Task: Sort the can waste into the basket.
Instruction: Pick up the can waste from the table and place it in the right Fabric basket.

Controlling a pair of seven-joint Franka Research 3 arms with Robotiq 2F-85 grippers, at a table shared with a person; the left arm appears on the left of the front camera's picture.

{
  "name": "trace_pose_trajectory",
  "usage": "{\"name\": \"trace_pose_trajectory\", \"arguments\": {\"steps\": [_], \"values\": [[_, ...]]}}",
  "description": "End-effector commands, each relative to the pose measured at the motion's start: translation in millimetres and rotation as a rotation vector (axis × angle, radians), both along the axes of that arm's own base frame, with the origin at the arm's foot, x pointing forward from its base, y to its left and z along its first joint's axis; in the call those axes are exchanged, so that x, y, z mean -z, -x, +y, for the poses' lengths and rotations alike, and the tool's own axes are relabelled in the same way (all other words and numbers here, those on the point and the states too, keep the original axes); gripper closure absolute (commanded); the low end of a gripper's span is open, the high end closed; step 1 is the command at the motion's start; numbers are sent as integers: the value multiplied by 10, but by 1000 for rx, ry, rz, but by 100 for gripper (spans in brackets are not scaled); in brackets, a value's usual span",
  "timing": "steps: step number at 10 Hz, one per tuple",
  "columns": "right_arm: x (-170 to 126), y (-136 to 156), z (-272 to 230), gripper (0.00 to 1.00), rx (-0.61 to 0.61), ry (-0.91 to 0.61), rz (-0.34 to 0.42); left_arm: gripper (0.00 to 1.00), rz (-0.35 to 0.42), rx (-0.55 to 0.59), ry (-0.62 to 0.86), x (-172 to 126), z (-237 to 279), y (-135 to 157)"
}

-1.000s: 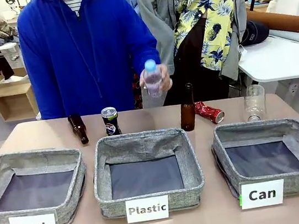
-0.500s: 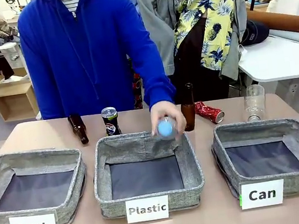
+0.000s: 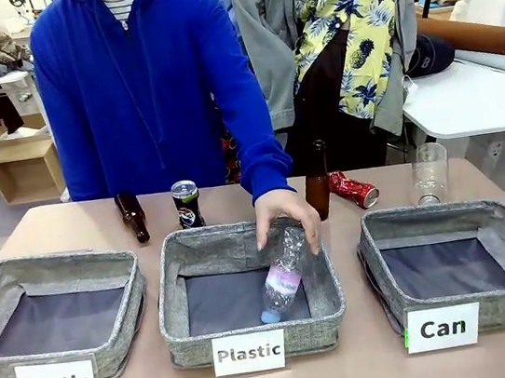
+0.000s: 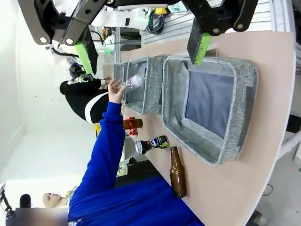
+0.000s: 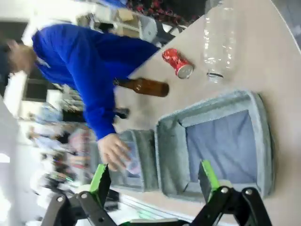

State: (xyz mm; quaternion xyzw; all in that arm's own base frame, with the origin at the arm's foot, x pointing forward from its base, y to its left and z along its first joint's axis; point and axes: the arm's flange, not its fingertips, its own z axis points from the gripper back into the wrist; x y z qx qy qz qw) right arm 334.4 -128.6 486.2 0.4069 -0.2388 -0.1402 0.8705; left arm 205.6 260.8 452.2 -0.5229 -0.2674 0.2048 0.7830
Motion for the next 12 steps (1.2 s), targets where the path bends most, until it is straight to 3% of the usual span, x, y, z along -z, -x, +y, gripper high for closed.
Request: {"name": "trace_pose_trajectory", "arguments": {"steps": [1, 3, 4, 5, 6, 9, 10, 12], "values": [[-46, -862, 800, 0, -140, 386, 17, 0, -29, 0, 5, 28, 18, -10], [210, -1302, 1430, 0, -210, 623, 78, 0, -29, 0, 5, 28, 18, -10], [340, -1333, 1568, 0, -229, 694, 66, 0, -29, 0, 5, 28, 18, -10], [222, -1112, 1516, 0, -261, 628, -28, 0, -29, 0, 5, 28, 18, -10], [303, -1238, 1825, 0, -256, 586, 31, 0, -29, 0, 5, 28, 18, -10], [381, -1299, 1764, 0, -272, 633, 26, 0, -29, 0, 5, 28, 18, -10], [424, -1721, 1863, 0, -330, 686, -3, 0, -29, 0, 5, 28, 18, -10], [630, -2316, 1859, 0, -475, 736, 26, 0, -29, 0, 5, 28, 18, -10]]}}
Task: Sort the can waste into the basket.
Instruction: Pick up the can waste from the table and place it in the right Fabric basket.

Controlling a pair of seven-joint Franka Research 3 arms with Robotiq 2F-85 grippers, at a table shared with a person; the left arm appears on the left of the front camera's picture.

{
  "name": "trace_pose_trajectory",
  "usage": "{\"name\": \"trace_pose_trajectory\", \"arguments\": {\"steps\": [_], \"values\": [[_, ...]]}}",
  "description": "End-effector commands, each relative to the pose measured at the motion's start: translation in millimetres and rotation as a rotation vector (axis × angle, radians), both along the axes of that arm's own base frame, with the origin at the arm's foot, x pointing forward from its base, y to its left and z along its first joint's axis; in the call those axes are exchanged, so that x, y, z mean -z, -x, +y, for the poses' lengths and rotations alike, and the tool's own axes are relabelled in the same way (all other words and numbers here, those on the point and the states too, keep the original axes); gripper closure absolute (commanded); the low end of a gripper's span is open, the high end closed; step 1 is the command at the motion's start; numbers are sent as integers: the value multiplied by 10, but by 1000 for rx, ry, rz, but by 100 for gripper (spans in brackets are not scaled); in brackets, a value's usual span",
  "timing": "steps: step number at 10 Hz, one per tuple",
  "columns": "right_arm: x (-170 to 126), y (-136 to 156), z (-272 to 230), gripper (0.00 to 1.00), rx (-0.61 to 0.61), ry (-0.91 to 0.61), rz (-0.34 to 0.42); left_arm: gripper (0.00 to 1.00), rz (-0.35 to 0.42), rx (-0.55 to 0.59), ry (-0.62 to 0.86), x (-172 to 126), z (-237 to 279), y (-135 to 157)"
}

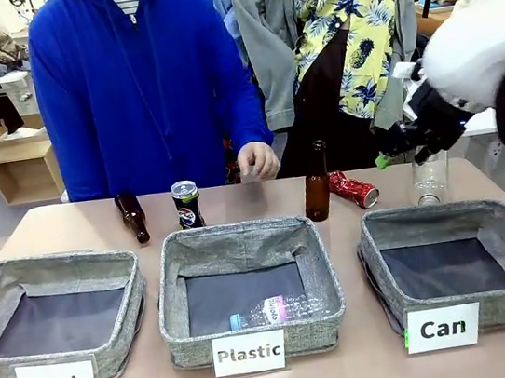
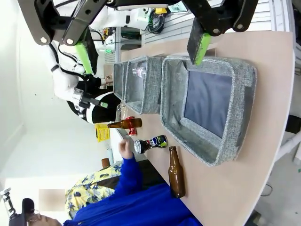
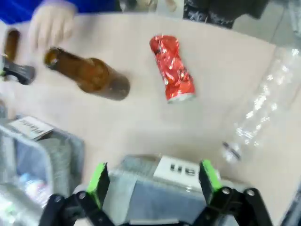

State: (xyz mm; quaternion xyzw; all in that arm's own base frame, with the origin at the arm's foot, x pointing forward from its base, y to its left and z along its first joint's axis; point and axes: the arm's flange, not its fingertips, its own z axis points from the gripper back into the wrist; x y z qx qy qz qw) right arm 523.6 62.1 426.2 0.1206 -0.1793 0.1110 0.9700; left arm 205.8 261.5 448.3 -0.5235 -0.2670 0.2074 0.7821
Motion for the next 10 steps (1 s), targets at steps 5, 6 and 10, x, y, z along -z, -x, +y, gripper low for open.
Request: {"name": "trace_pose_trajectory", "arguments": {"steps": [5, 6, 10], "values": [[718, -1498, -15, 0, -277, 113, 121, 0, -32, 3, 1, -11, 11, -9], [874, -1601, 50, 0, -295, 136, 131, 0, -32, 3, 1, -11, 11, -9], [1230, -1766, 327, 0, -376, 130, 154, 0, -32, 3, 1, -11, 11, -9]]}}
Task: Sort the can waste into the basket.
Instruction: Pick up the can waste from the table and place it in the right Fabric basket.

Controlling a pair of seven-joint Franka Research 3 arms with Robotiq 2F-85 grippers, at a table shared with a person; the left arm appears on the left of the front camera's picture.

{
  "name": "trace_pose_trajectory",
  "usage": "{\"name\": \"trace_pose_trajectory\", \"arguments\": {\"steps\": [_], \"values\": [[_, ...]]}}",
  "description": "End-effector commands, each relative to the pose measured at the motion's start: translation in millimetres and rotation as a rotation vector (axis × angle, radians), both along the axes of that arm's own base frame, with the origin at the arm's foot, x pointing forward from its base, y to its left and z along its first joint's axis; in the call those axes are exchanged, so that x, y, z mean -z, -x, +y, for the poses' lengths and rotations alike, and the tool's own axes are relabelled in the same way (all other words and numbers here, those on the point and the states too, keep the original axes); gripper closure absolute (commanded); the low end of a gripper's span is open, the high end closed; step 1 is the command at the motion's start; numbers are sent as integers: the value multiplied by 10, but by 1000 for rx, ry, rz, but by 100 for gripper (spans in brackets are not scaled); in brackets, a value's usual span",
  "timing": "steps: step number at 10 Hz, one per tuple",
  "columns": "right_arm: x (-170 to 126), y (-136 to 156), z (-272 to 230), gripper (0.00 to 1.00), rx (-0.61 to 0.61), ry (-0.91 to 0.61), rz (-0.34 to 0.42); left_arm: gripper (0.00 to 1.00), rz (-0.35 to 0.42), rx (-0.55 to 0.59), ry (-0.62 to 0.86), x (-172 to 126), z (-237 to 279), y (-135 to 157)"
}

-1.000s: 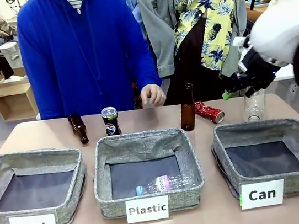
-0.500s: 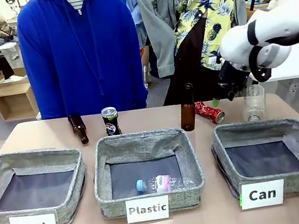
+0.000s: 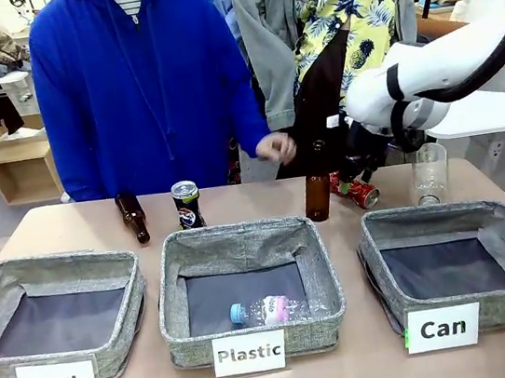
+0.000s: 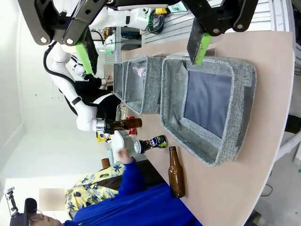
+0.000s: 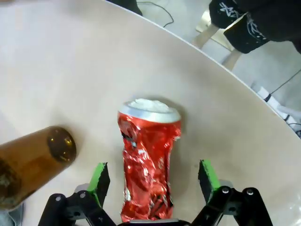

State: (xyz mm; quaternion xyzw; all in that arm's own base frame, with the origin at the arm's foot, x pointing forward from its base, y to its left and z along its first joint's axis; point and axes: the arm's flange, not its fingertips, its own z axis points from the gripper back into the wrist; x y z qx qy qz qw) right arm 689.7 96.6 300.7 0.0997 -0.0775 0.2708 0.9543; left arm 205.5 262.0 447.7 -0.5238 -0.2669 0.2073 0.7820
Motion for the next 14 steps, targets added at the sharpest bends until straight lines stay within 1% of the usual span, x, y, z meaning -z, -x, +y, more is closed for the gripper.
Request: {"name": "trace_pose_trajectory", "arguments": {"steps": [1, 4, 5, 6, 7, 8, 9, 10, 11, 12, 13, 14], "values": [[24, -122, 17, 0, -42, 9, 2, 0, -32, 3, 1, -17, 6, -12], [71, -136, 38, 0, -41, 5, 18, 0, -32, 3, 1, -17, 6, -12], [74, -136, 14, 12, -32, 10, 30, 0, -32, 3, 1, -17, 6, -12], [22, -121, -167, 12, 7, 12, 45, 0, -32, 3, 1, -17, 6, -12], [-182, -37, -598, 12, 66, -117, 54, 0, -32, 3, 1, -17, 6, -12], [-538, 179, -1101, 12, 148, -278, 44, 0, -32, 3, 1, -17, 6, -12], [-951, 548, -1606, 12, 235, -449, -3, 0, -32, 3, 1, -17, 6, -12], [-1275, 940, -1995, 12, 270, -618, -88, 0, -32, 3, 1, -17, 6, -12], [-1496, 1336, -2321, 12, 294, -750, -109, 0, -32, 3, 1, -17, 6, -12], [-1609, 1694, -2536, 12, 302, -840, -140, 0, -32, 3, 1, -17, 6, -12], [-1642, 2002, -2693, 12, 283, -898, -148, 0, -32, 3, 1, -17, 6, -12], [-1616, 2227, -2877, 12, 295, -938, -155, 0, -32, 3, 1, -17, 6, -12]]}}
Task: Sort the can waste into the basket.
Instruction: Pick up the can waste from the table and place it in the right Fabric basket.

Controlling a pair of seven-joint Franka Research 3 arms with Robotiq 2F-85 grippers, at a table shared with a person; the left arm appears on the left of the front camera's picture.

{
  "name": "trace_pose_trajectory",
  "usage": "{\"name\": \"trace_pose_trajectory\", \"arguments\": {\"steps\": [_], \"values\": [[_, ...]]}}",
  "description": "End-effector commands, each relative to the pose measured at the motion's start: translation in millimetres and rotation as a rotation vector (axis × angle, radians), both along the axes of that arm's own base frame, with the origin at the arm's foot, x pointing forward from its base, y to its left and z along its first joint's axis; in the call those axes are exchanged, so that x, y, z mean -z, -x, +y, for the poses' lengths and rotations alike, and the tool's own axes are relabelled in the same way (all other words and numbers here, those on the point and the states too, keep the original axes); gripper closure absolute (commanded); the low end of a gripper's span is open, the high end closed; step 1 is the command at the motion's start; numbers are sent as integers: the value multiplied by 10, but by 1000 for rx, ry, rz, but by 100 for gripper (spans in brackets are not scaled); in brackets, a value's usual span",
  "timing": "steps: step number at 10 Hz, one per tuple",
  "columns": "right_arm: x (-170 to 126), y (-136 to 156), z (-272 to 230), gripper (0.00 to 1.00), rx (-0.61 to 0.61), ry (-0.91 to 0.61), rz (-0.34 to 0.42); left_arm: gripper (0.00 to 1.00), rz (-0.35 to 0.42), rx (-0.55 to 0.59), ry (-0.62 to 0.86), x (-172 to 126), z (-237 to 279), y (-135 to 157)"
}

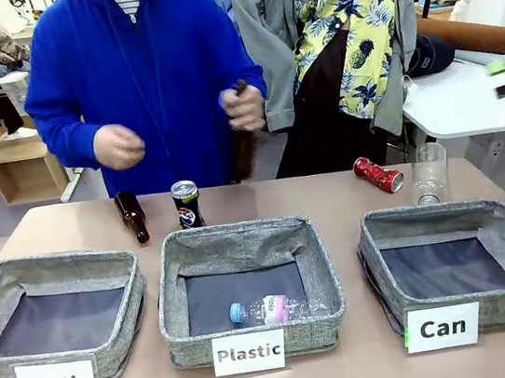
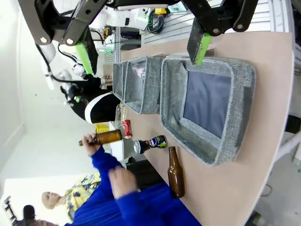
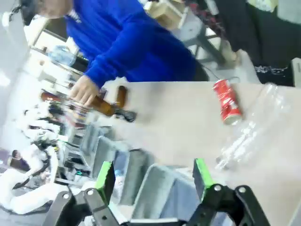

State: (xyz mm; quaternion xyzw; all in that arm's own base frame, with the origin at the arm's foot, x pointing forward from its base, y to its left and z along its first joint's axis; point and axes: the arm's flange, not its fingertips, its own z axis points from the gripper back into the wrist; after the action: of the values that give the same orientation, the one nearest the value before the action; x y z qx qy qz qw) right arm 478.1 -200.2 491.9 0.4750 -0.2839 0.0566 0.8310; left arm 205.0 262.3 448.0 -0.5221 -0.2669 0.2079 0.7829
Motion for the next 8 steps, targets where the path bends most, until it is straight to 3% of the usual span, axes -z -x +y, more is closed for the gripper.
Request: {"name": "trace_pose_trajectory", "arguments": {"steps": [1, 8], "values": [[367, 176, 38, 12, -85, -32, -11, 0, -33, 5, 4, -14, 2, -16], [546, 69, 131, 12, -108, -24, -13, 0, -33, 5, 4, -14, 2, -16]]}}
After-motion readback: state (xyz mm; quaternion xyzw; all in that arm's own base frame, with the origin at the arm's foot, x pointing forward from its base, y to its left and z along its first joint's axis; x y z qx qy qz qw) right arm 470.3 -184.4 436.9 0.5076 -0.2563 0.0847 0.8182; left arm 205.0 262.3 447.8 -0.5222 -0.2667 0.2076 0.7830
